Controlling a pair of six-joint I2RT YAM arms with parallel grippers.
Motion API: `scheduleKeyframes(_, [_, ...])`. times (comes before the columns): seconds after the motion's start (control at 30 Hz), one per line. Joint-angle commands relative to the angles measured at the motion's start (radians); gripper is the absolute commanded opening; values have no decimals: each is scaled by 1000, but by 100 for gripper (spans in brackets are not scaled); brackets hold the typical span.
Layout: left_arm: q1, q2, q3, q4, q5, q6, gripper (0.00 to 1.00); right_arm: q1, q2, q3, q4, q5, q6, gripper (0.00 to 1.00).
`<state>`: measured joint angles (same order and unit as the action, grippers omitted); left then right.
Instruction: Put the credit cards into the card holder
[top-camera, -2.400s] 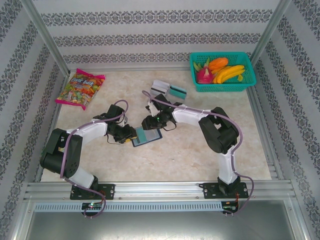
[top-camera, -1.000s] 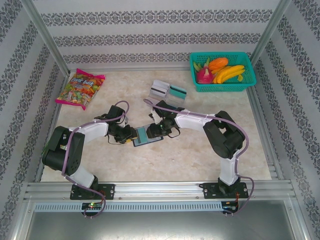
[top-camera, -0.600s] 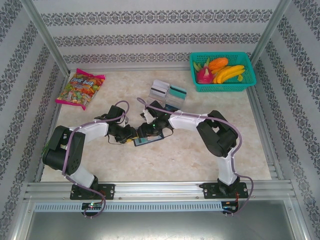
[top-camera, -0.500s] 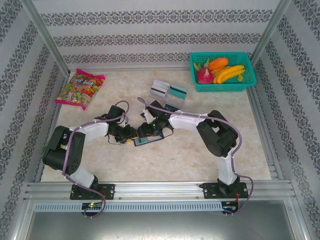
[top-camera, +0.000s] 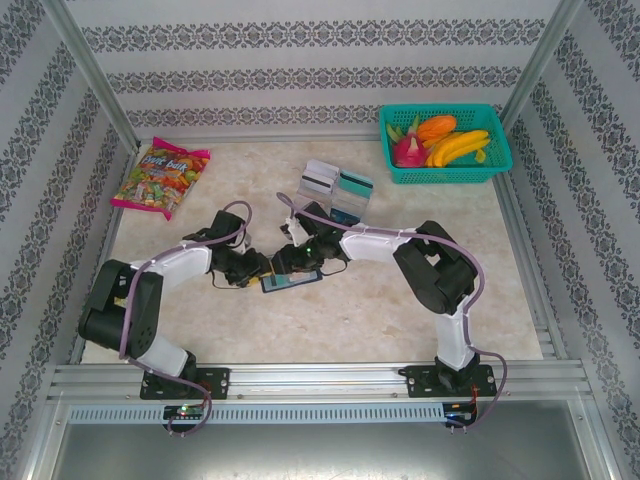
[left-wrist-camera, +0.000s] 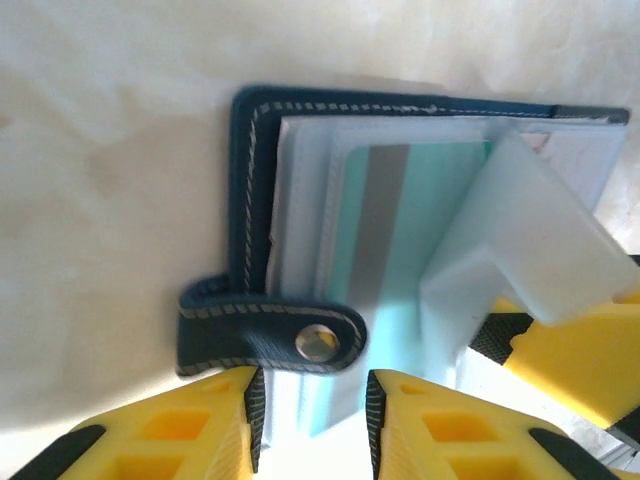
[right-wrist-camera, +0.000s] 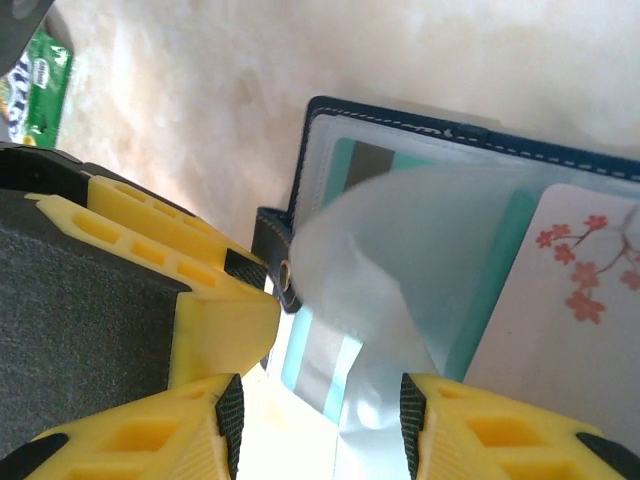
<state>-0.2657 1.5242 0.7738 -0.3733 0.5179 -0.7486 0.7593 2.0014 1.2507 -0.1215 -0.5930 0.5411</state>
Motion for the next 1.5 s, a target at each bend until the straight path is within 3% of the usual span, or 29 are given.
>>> scheduleKeyframes(0.0, [21,-67,98,-57,0,-38,38,18,-26,-13,23,1,-59,47])
scheduleKeyframes(0.17, [51,-46,150,-111,0,-59,39,17,-20,-1,-4,16,-85,47])
scheduleKeyframes(0.4, [76,-6,152,-74,-13,-71,39,23,-6,17,33,-38,-67,47])
scheduleKeyframes(0.6, [135,33,255,-59,1,-68,40,28,5,23,40,-52,-66,47])
scheduleKeyframes(0.87, [107,218,425,-60,141,-38,39,29,2,37,25,-48,-73,47])
scheduleKeyframes(1.1, [53,325,508,-36,276,-102,39,38,7,59,11,-44,-75,47])
scheduleKeyframes(1.33, [36,374,496,-198,296,-19,36,37,2,56,6,-25,-79,47])
scheduleKeyframes(1.47, [36,388,441,-206,293,3,35,37,3,69,2,-22,-79,47])
